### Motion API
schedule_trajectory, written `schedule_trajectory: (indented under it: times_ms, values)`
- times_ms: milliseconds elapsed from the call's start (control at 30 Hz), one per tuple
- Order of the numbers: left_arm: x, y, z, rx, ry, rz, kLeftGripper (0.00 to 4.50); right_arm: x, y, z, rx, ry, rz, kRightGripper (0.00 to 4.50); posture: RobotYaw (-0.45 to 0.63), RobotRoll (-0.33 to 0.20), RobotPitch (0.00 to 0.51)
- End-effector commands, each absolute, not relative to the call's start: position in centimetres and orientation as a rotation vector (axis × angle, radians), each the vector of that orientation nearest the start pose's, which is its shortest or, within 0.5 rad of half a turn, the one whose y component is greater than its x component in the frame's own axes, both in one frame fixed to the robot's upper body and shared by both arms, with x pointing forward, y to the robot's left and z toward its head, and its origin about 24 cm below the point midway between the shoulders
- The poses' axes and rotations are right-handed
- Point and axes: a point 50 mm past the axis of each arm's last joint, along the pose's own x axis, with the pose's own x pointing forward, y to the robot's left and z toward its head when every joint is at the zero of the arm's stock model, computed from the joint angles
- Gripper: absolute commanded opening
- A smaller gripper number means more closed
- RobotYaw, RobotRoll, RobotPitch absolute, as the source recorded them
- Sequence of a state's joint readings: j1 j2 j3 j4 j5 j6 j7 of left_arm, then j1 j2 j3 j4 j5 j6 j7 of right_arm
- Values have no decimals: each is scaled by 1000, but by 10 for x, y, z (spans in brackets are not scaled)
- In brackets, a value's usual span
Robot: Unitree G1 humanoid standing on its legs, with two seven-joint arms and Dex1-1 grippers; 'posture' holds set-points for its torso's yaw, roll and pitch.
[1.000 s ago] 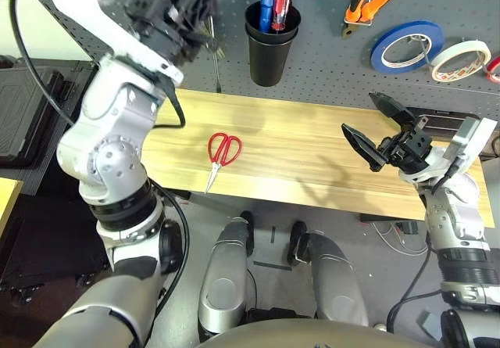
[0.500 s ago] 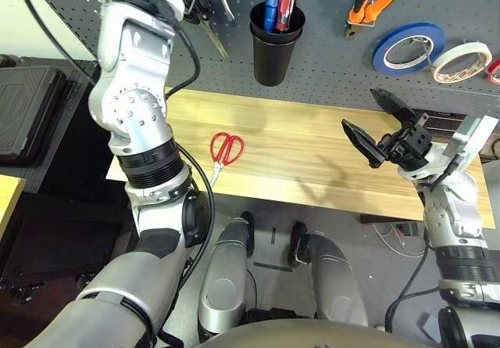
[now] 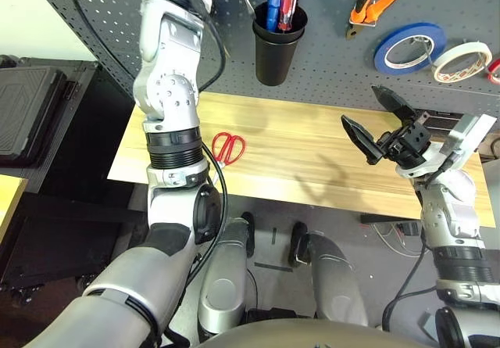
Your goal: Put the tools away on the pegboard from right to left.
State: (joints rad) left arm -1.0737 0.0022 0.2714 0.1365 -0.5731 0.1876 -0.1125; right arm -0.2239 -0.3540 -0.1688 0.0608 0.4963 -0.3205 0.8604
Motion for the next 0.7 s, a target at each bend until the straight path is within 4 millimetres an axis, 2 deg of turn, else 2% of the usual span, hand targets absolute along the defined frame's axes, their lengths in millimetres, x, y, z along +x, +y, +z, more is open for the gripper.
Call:
schedule_trajectory:
  times_ms: [33,167,267,567,700]
  values:
    - [346,93,323,-528,-706,-503,955,263,-209,138,-104,-565,692,4500,103,0,249]
    - [351,85,310,-449,-690,-506,955,263,-208,138,-106,-564,689,4500,99,0,242]
    - [352,81,308,-479,-687,-512,955,264,-208,139,-109,-565,686,4500,98,0,239]
    - [348,88,329,-609,-706,-505,955,263,-208,134,-117,-553,693,4500,103,0,242]
    - [349,85,323,-564,-698,-501,955,264,-207,135,-120,-556,693,4500,104,0,247]
